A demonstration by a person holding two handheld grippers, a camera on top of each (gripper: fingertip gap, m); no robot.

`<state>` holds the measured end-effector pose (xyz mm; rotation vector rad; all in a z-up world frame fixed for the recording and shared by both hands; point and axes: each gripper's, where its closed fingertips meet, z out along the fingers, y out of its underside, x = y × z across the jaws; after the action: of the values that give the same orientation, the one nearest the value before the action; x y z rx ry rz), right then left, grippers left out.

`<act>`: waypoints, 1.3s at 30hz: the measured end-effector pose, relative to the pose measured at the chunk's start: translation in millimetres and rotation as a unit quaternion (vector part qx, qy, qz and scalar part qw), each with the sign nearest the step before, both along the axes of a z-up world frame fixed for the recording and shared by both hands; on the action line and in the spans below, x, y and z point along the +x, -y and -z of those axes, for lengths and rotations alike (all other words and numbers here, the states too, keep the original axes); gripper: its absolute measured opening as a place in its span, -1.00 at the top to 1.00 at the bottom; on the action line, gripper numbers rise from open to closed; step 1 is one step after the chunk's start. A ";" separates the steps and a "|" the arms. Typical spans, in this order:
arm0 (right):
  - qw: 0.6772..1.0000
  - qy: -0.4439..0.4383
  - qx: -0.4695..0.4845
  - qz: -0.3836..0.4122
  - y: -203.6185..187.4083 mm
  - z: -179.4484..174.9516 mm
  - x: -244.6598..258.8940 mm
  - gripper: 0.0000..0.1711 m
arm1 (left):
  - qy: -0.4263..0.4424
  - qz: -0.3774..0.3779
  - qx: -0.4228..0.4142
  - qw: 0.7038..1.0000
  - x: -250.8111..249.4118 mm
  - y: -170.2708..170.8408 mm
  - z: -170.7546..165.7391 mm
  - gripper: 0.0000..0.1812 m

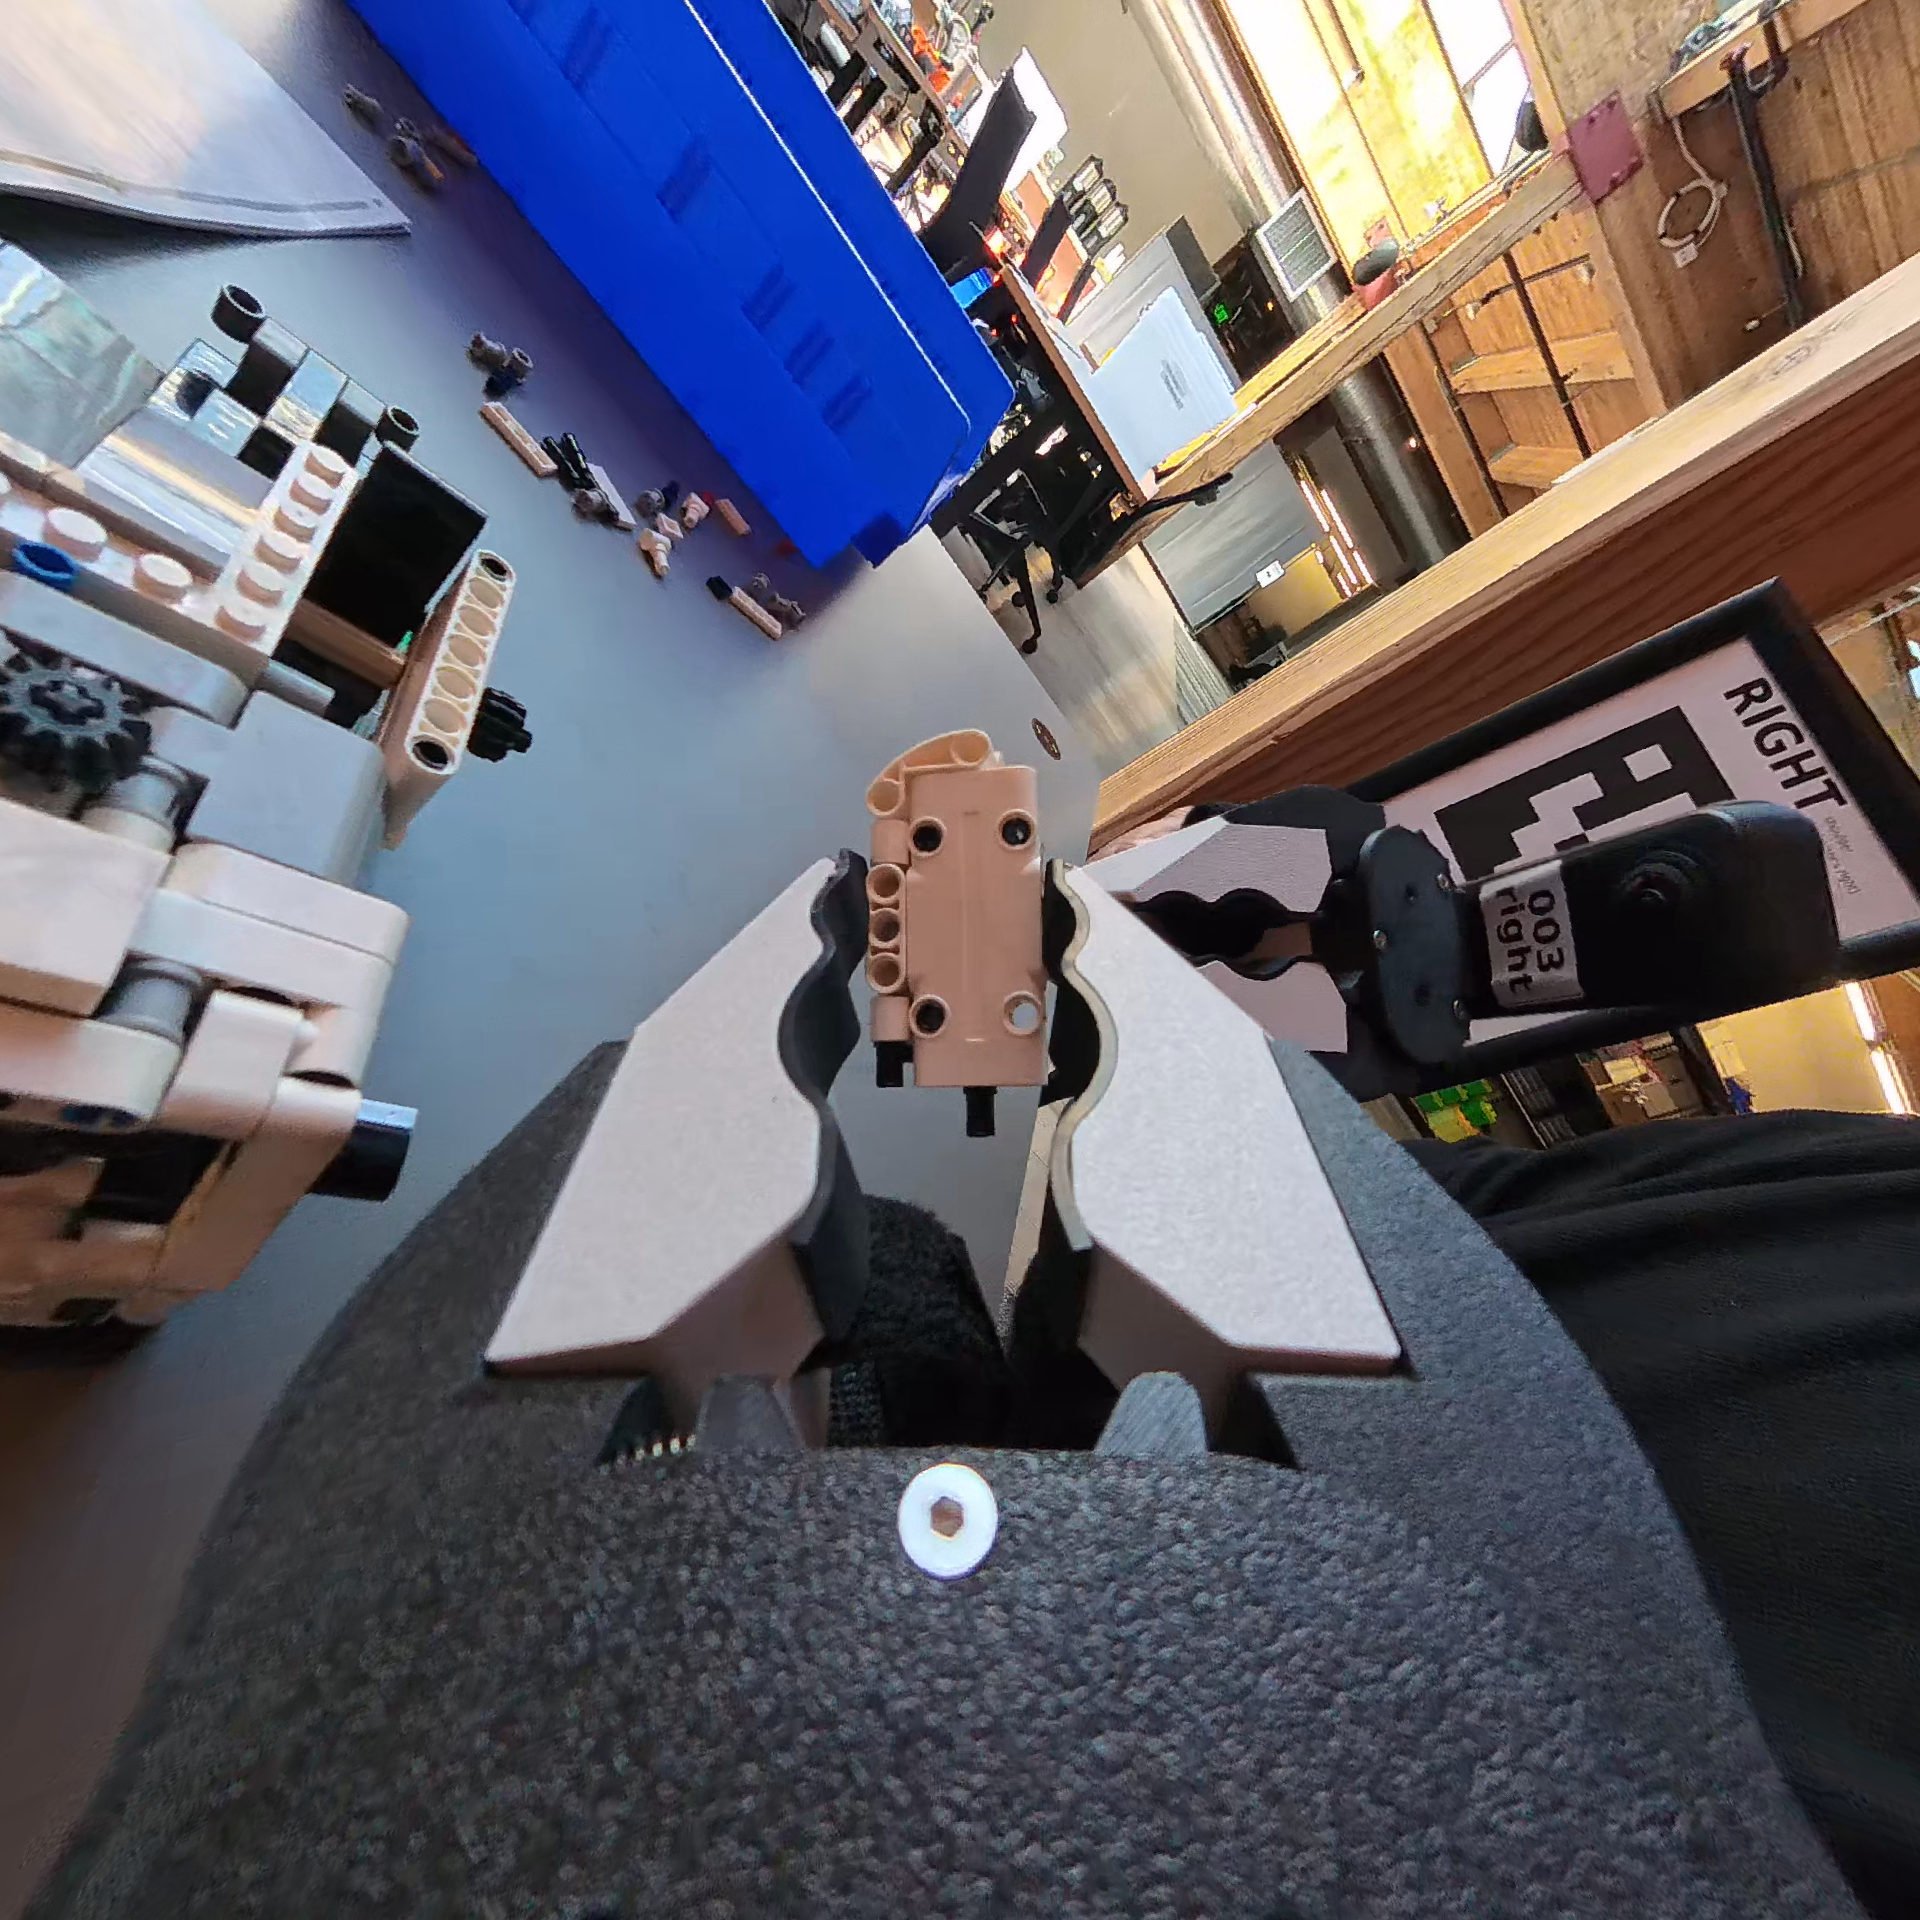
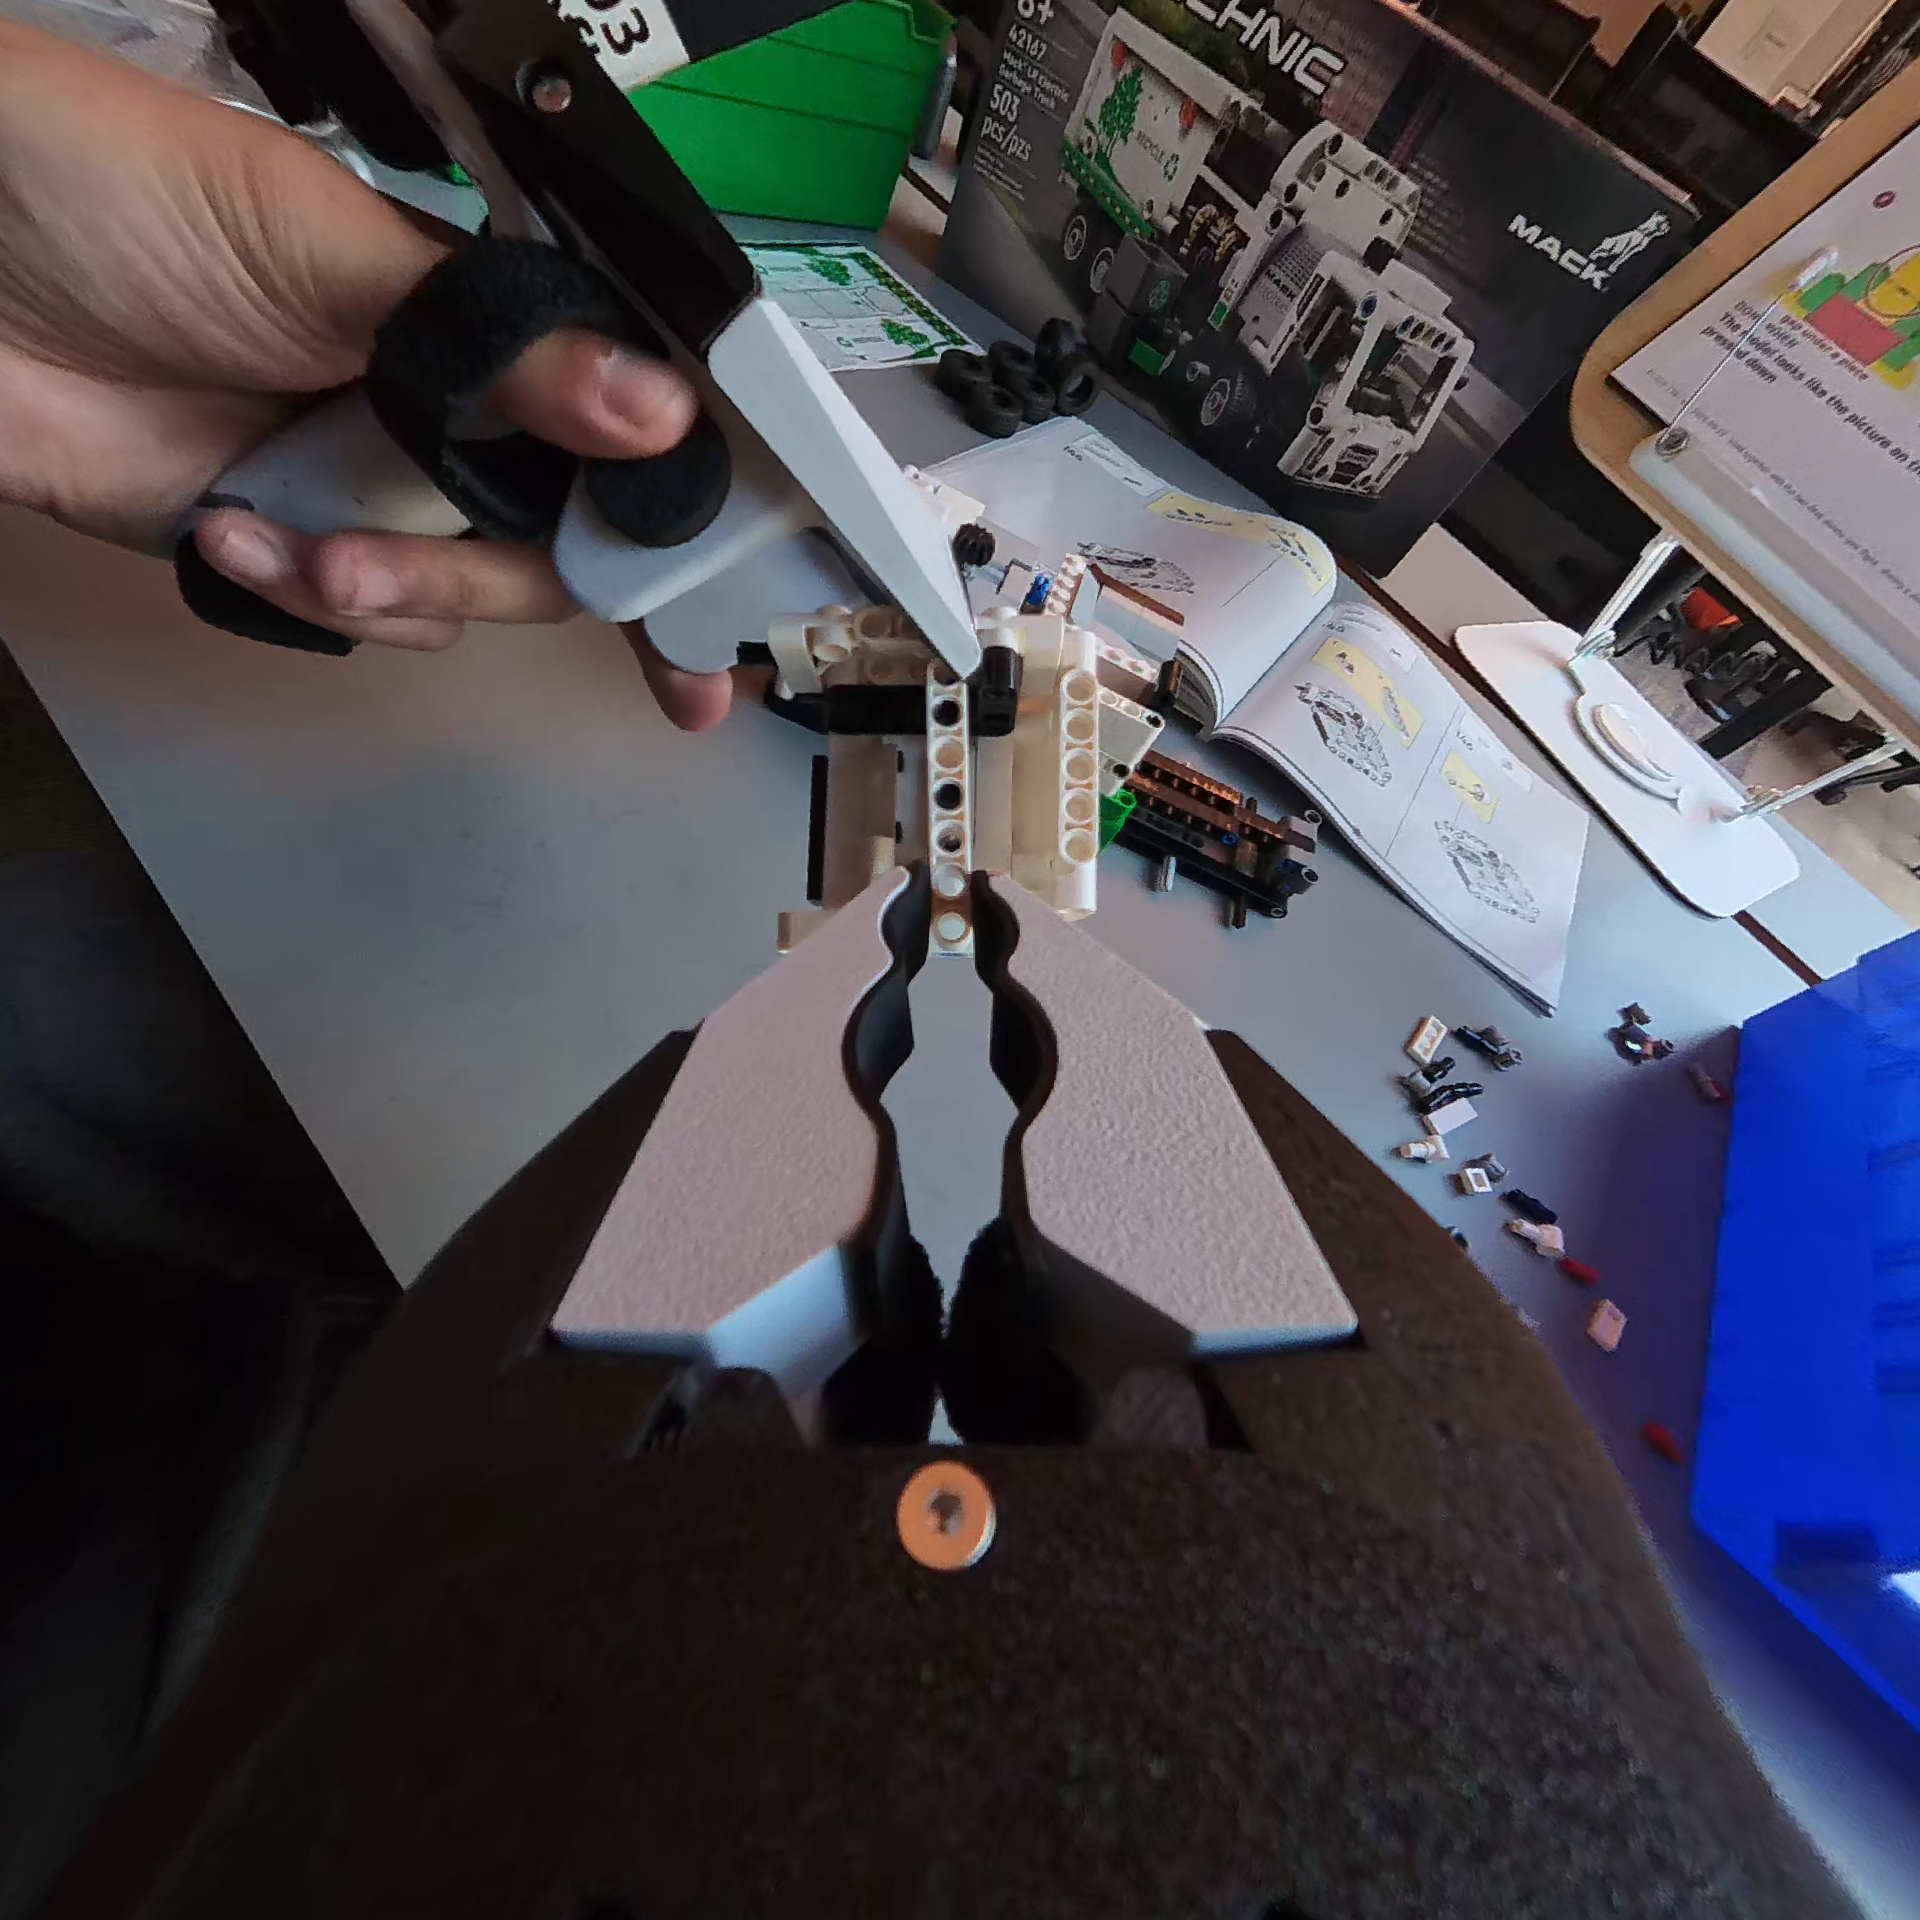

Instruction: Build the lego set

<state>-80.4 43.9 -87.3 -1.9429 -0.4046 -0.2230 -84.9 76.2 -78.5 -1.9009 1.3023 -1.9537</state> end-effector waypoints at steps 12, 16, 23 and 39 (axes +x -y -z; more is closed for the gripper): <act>0.993 -0.117 0.017 -0.029 1.0 -10.2 -0.6 0.86 | 0.009 0.006 -0.103 0.995 -5.0 4.0 -3.3 0.64; 0.983 -0.173 0.036 -0.045 5.4 -18.9 -1.4 0.79 | 0.020 -0.007 -0.124 0.992 -5.5 3.1 -6.3 0.64; 0.853 -0.514 0.029 -0.082 4.7 -24.9 5.3 0.20 | 0.044 -0.031 -0.119 0.991 -7.4 -2.3 -14.2 0.64; 0.758 -0.630 0.049 -0.163 3.1 -34.5 -16.1 0.62 | 0.142 -0.034 -0.038 0.989 -13.1 22.6 -32.1 0.64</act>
<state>-96.6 40.8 -52.8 -1.4645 0.1957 1.2291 -98.0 53.6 -46.3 -1.5979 1.0855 -2.1691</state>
